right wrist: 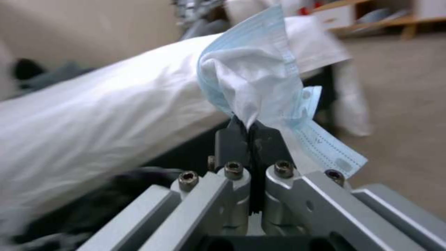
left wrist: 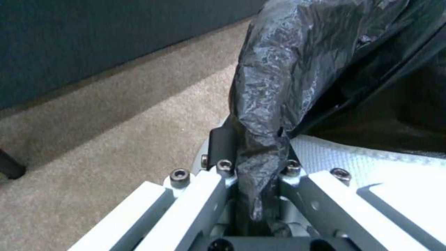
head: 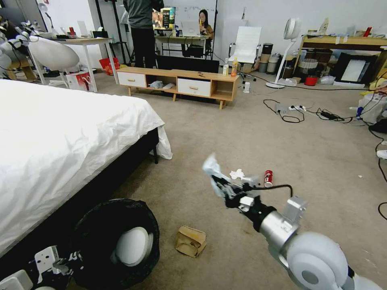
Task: Pick up the trash bin and place the garbage on the floor into it.
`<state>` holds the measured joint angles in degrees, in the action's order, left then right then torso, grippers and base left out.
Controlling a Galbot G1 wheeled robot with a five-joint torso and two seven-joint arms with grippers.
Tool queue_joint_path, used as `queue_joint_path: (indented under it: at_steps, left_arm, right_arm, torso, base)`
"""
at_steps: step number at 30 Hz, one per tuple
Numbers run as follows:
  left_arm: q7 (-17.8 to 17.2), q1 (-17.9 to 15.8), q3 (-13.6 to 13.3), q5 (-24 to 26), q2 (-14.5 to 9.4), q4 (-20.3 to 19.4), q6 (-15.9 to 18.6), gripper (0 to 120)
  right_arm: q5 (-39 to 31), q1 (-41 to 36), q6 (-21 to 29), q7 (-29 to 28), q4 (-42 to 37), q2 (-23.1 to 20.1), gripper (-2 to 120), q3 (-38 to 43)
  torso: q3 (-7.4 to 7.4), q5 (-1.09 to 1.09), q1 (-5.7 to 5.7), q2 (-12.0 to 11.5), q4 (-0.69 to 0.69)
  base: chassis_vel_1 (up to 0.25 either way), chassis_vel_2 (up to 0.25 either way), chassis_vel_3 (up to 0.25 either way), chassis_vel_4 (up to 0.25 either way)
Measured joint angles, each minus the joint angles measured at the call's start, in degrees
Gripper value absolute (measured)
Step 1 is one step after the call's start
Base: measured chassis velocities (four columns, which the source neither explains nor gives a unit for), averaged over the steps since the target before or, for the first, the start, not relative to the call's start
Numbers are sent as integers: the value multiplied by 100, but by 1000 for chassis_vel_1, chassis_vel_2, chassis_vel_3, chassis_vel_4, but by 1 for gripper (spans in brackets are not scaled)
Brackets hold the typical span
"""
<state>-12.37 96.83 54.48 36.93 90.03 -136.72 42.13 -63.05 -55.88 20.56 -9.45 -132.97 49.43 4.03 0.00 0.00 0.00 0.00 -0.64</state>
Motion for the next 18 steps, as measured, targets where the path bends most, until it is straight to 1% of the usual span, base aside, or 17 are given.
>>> queue_joint_path:
  at_steps: [1, 3, 5, 6, 7, 10, 11, 13, 14, 15, 17, 18]
  left_arm:
    - [0, 0, 0, 0, 0, 0, 0, 2]
    - [2, -15, -55, -75, 30, 13, 0, 2]
    - [3, -21, -71, -86, 39, 15, 0, 2]
    - [9, -37, -102, -115, 57, 24, 0, 2]
    - [9, -37, -102, -115, 57, 24, 0, 2]
    - [12, -60, -153, -170, 77, 56, 0, 2]
    - [12, -60, -153, -170, 77, 56, 0, 2]
    - [15, -72, -173, -188, 77, 69, 0, 2]
    - [15, -72, -173, -188, 77, 69, 0, 2]
    - [17, -76, -181, -197, 77, 75, 0, 2]
    - [19, -77, -182, -198, 77, 77, 0, 2]
    - [23, -83, -184, -209, 74, 88, 0, 2]
  right_arm:
    - [0, 0, 0, 0, 0, 0, 0, 0]
    - [-323, 350, -17, 30, 26, -19, 0, -472]
    - [-393, 470, -16, 28, 36, -16, 0, -630]
    - [-552, 739, 15, -24, 67, 23, 0, -944]
    - [-552, 739, 15, -24, 67, 23, 0, -944]
    - [-993, 1411, 210, -337, 157, 188, 0, -1555]
    - [-993, 1411, 210, -337, 157, 188, 0, -1555]
    - [-1168, 1795, 347, -534, 258, 303, 0, -1985]
    - [-1168, 1795, 347, -534, 258, 303, 0, -1985]
    - [-1203, 1934, 419, -634, 314, 356, 0, -2217]
    - [-1211, 1956, 440, -659, 323, 366, 0, -2252]
    - [-1262, 2069, 550, -790, 388, 420, 0, -2482]
  torso:
    - [0, 0, 0, 0, 0]
    - [0, 0, 0, 0, 1]
    - [0, 0, 0, 0, 0]
    - [0, 1, 0, 0, 0]
    - [0, 1, 0, 0, 0]
    - [0, -1, 0, 0, 3]
    - [0, -1, 0, 0, 3]
    - [0, -1, 0, 0, 3]
    - [0, -1, 0, 0, 3]
    - [0, 0, 0, 0, 1]
    - [0, 0, 0, 0, 1]
    - [0, 0, 0, 0, 0]
  base:
    - [0, 0, 0, 0]
    - [0, 0, 0, 0]
    - [0, 0, 0, 0]
    - [0, 0, 0, 0]
    - [0, 0, 0, 0]
    - [0, 0, 0, 0]
    - [0, 0, 0, 0]
    - [0, 0, 0, 0]
    - [0, 0, 0, 0]
    - [0, 0, 0, 0]
    - [0, 0, 0, 0]
    - [0, 0, 0, 0]
